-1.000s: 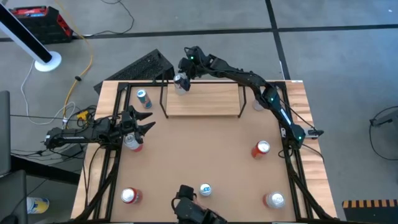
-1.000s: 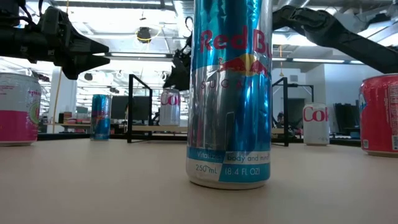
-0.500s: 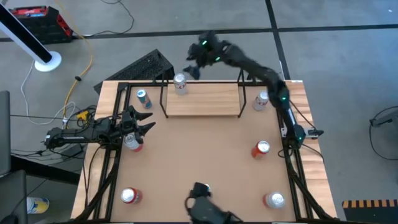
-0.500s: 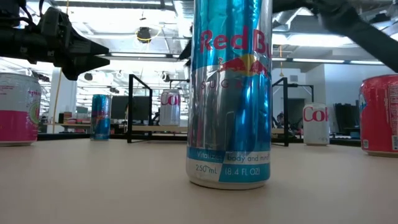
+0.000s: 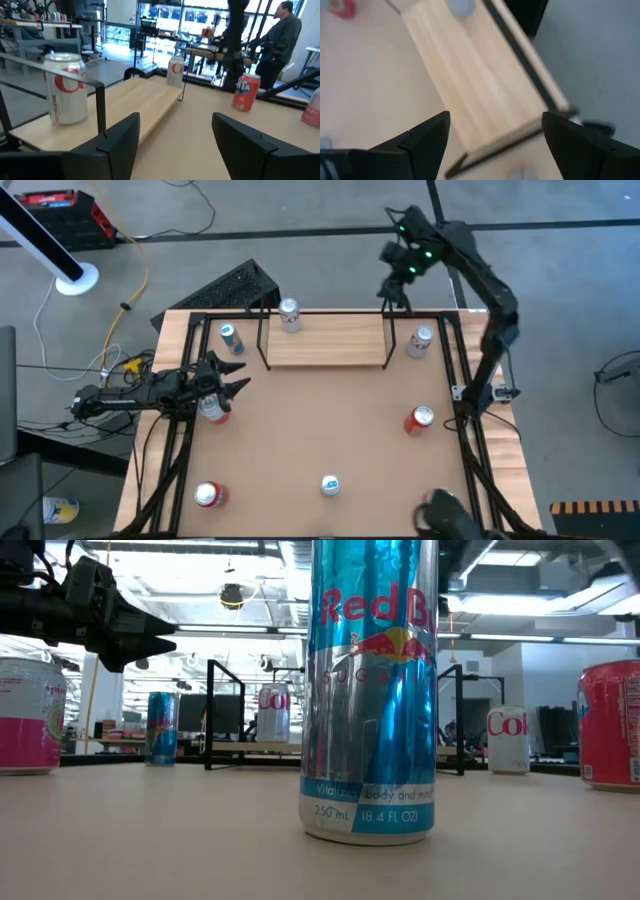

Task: Place canned beverage on shelf
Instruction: Put the white soda can on the shelf aligned with the other white soda can

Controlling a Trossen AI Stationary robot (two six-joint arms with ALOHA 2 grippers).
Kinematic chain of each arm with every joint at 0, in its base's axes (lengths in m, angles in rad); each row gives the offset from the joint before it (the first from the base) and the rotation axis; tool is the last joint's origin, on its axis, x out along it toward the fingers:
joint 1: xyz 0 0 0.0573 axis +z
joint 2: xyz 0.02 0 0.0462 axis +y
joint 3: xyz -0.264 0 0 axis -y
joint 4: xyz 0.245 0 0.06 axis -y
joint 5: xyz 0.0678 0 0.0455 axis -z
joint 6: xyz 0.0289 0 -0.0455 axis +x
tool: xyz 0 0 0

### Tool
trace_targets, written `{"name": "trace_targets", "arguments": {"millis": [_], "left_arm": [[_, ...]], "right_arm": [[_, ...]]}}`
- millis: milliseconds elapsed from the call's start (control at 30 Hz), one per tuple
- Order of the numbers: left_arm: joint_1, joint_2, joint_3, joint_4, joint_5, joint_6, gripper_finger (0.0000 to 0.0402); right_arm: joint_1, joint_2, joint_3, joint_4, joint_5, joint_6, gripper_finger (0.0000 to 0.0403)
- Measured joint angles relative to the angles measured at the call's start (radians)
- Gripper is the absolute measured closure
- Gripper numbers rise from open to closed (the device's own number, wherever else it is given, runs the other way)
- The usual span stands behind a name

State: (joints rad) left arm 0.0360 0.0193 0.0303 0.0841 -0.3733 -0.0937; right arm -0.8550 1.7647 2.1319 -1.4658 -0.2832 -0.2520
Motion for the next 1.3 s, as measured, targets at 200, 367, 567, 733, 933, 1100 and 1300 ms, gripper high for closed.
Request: {"name": "trace_targets", "arguments": {"millis": [200,367,567,733,933,1100,1300], "left_arm": [[0.000,0.000,0.000,-0.044,0.000,-0.009,0.0168],[0.000,0.000,0.000,-0.045,0.000,-0.014,0.0168],[0.000,0.000,0.000,-0.045,0.000,-0.006,0.0168],[0.000,0.000,0.000,-0.041,-0.002,-0.007,0.0168],[0.000,0.000,0.000,-0.041,-0.004,-0.024,0.0168],[0.000,0.000,0.000,-0.041,-0.005,-0.026,0.0168],[0.000,0.000,0.000,-0.041,-0.005,-0.027,0.0168]], "right_arm": [[-0.079,-0.313,-0.462,0.171,0.020,0.016,0.0062],[-0.165,-0.592,-0.848,0.413,0.119,0.077,0.0062],[-0.219,-0.784,-1.116,0.513,0.127,0.062,0.0062],[-0.191,-0.807,-1.206,0.591,0.129,0.135,0.0062],[-0.193,-0.754,-1.223,0.588,0.167,0.178,0.0062],[-0.158,-0.713,-1.220,0.596,0.227,0.206,0.0062],[-0.126,-0.673,-1.221,0.598,0.311,0.245,0.0062]]}}
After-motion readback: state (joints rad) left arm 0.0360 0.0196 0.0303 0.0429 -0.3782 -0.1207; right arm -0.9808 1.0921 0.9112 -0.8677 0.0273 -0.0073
